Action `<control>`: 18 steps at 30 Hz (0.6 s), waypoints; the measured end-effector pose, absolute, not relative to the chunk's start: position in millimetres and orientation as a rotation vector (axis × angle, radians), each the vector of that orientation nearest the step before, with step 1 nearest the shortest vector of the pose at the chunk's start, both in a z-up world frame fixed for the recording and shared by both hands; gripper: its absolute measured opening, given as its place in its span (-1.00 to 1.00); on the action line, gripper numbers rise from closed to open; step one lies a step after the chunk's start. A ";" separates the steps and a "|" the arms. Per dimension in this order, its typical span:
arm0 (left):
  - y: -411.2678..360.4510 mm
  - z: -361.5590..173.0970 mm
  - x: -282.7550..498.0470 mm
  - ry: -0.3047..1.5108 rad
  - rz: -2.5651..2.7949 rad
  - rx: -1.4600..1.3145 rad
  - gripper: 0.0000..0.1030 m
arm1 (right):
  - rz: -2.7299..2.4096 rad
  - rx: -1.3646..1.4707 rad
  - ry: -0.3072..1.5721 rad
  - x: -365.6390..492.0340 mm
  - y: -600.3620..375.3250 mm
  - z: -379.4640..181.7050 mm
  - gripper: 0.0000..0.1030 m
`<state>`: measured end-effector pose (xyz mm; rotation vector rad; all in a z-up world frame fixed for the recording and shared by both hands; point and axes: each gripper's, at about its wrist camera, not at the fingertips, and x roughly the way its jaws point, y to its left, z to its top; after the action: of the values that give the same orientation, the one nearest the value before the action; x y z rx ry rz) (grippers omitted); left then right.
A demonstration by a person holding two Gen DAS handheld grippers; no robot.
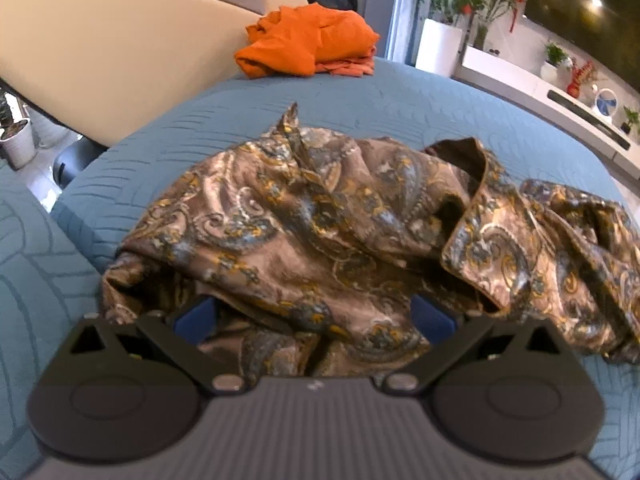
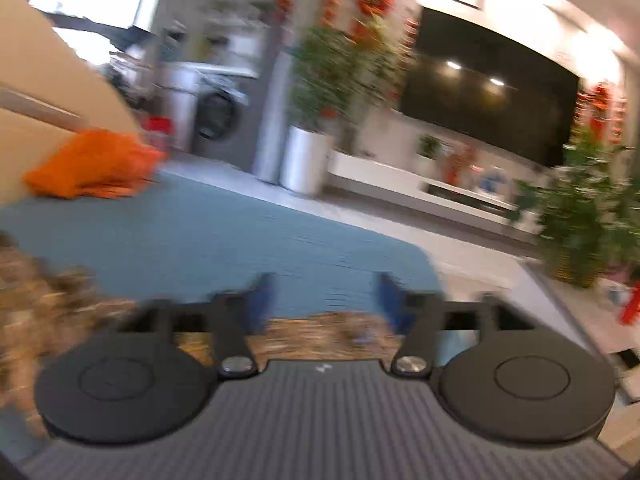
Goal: Fold clothes
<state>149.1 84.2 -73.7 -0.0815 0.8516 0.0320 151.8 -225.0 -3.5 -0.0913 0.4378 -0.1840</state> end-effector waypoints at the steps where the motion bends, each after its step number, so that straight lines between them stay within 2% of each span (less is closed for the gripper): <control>1: 86.1 -73.4 148.4 0.853 0.035 -0.083 0.99 | -0.187 -0.092 0.475 155.6 -226.3 -11.2 0.73; 4: 90.2 -73.0 147.0 0.853 0.052 -0.082 0.99 | -0.319 -0.087 0.508 165.2 -242.5 -18.1 0.72; 6: 91.1 -72.4 147.2 0.851 0.057 -0.092 0.99 | -0.297 -0.177 0.411 157.7 -234.5 -5.3 0.72; 9: 89.9 -70.0 148.1 0.844 0.056 -0.110 0.99 | -0.132 -0.312 0.301 143.6 -193.0 6.9 0.73; 14: 88.4 -67.7 144.1 0.832 0.058 -0.092 0.99 | 0.161 -0.413 0.347 130.9 -94.9 -23.0 0.73; 18: 95.6 -68.8 145.4 0.833 0.081 -0.120 0.99 | 0.179 -0.507 0.311 137.9 -28.0 -49.1 0.73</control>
<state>145.4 95.6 -68.8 -0.1195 0.8332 0.0807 137.9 -28.0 -49.1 -0.5071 0.3114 0.1794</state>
